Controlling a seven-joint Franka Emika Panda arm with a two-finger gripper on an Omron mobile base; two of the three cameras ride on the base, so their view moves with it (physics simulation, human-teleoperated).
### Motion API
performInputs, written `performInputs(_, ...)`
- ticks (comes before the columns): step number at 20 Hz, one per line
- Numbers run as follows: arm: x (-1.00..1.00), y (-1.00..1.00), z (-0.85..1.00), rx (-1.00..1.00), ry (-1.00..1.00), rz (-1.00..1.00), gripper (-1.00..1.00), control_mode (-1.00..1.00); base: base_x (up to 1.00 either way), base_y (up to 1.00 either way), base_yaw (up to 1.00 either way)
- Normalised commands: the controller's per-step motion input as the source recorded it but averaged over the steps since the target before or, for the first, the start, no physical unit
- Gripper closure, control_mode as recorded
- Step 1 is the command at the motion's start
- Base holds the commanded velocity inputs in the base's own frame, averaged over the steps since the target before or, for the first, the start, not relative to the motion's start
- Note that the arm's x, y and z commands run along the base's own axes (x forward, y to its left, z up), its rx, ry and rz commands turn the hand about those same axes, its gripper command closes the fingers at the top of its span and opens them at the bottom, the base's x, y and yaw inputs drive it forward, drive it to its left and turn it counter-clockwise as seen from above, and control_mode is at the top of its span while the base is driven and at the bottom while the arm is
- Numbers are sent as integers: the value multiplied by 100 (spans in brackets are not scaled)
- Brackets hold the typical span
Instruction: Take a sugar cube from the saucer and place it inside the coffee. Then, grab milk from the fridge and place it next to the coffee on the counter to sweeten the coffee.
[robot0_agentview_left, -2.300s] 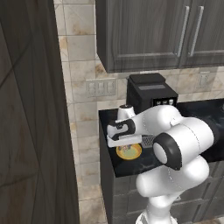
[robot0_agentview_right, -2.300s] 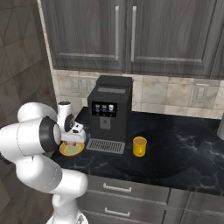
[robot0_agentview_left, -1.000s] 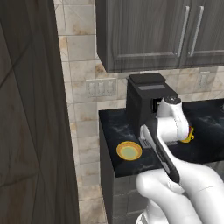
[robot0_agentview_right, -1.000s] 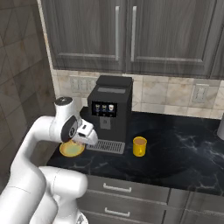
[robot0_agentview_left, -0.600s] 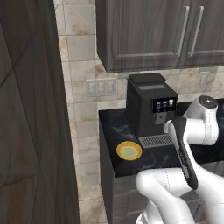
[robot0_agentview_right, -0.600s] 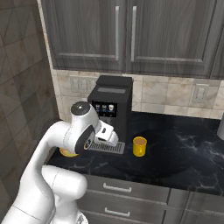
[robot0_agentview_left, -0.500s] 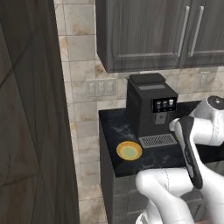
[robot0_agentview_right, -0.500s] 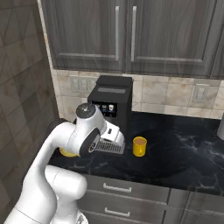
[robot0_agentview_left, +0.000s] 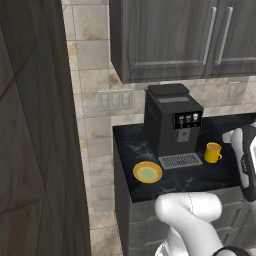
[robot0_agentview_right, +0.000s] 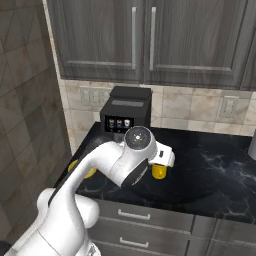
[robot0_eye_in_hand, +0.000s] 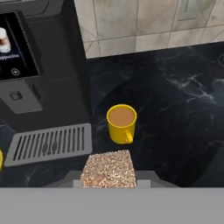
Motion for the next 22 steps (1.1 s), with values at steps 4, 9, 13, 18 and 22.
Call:
performInputs(4,24,-24,-19,0,6,5,100,-100,0,0,0)
performInputs(9,28,0,-39,-3,5,0,100,-100,0,0,0)
performInputs(13,35,0,-29,0,1,0,100,-100,0,0,0)
performInputs(18,25,0,-42,-1,0,1,100,-100,0,0,0)
performInputs(22,26,-5,-17,0,0,12,100,-100,0,0,0)
